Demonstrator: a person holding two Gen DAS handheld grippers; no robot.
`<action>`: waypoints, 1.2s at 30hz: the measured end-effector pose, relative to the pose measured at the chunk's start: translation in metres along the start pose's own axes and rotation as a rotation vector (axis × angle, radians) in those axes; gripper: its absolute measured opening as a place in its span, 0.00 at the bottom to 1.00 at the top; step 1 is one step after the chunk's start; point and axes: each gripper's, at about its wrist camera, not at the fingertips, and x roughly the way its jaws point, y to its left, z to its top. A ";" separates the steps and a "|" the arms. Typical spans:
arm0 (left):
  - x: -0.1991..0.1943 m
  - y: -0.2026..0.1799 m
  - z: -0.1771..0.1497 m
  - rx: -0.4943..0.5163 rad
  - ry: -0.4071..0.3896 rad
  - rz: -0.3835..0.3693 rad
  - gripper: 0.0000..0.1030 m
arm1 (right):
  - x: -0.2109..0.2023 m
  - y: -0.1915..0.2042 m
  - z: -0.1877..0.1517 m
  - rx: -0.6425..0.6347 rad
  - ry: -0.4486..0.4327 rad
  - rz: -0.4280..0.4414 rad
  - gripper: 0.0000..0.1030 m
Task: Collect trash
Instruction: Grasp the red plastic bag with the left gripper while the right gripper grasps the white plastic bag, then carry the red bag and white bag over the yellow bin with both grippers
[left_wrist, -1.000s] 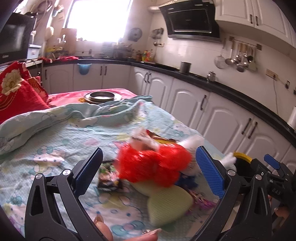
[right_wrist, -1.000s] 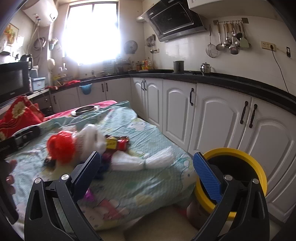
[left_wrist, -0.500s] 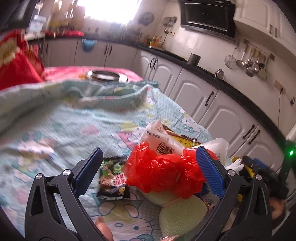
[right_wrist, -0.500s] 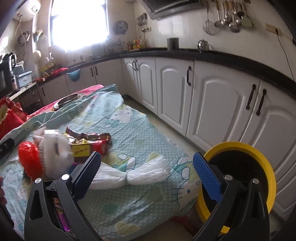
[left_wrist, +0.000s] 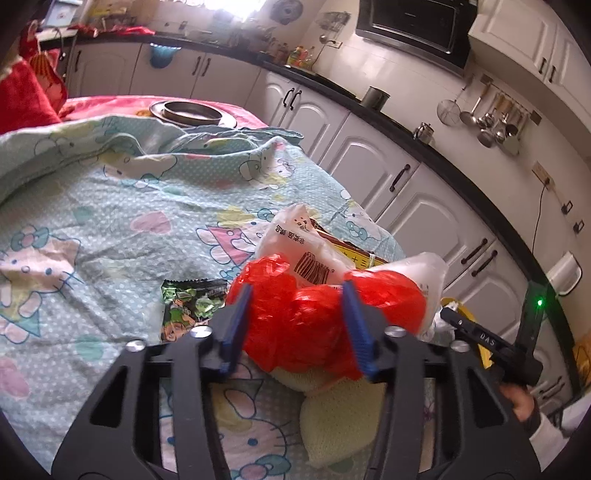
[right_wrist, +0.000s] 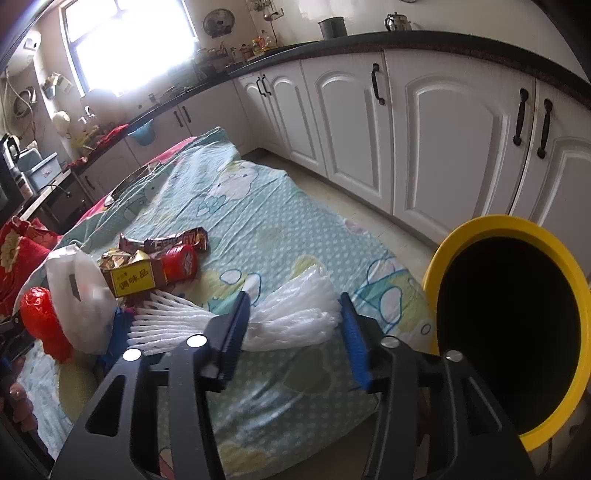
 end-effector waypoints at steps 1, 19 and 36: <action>-0.001 0.000 0.000 0.004 0.004 -0.005 0.29 | -0.002 0.000 -0.001 -0.001 -0.008 0.006 0.31; -0.056 -0.046 0.027 0.103 -0.155 -0.027 0.19 | -0.071 -0.011 0.011 -0.062 -0.187 0.005 0.11; 0.008 -0.172 0.018 0.273 -0.071 -0.183 0.19 | -0.143 -0.090 0.008 0.044 -0.319 -0.172 0.11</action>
